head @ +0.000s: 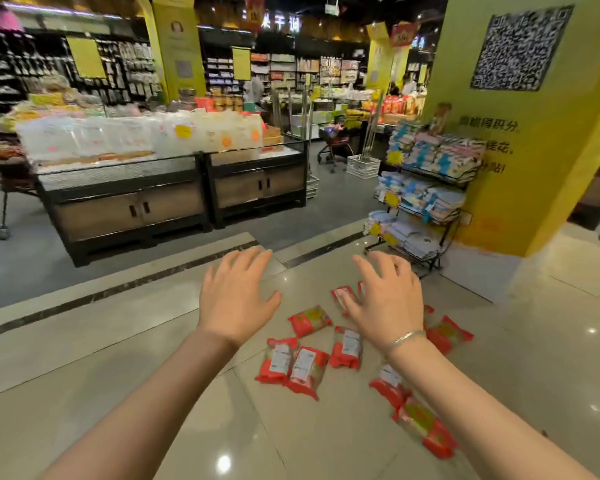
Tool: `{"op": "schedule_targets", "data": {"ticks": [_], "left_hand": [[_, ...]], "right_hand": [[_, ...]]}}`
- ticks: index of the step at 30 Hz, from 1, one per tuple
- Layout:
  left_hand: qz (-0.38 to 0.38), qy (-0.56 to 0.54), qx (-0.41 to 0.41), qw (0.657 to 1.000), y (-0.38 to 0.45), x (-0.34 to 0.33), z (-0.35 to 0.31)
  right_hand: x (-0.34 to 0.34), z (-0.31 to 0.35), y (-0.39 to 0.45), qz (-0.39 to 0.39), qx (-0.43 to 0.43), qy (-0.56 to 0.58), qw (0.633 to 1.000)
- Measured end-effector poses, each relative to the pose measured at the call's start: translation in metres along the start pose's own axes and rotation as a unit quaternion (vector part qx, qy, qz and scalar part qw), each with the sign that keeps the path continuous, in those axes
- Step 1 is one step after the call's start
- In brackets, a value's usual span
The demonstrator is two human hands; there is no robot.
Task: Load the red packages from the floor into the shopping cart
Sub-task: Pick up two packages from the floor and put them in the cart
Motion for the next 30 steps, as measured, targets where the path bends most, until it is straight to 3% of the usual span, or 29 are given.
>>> {"op": "schedule_targets", "data": {"ticks": [13, 30], "left_hand": [[0.046, -0.008, -0.064, 0.997, 0.146, -0.083, 0.037], [0.098, -0.039, -0.069, 0.992, 0.366, -0.263, 0.073]], "right_hand": [[-0.115, 0.007, 0.097, 0.011, -0.054, -0.032, 0.998], [-0.338, -0.037, 0.253, 0.088, -0.096, -0.047, 0.990]]}}
Point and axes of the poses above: each hand's wrist, its own y-axis towards the middle knuckle, its own x-axis out of the back of the hand, z = x × y, the point moved 8 cm from there along y, towards the middle knuckle, and after that the axes turned 4 degrees about -z, right-handed, at the moved point
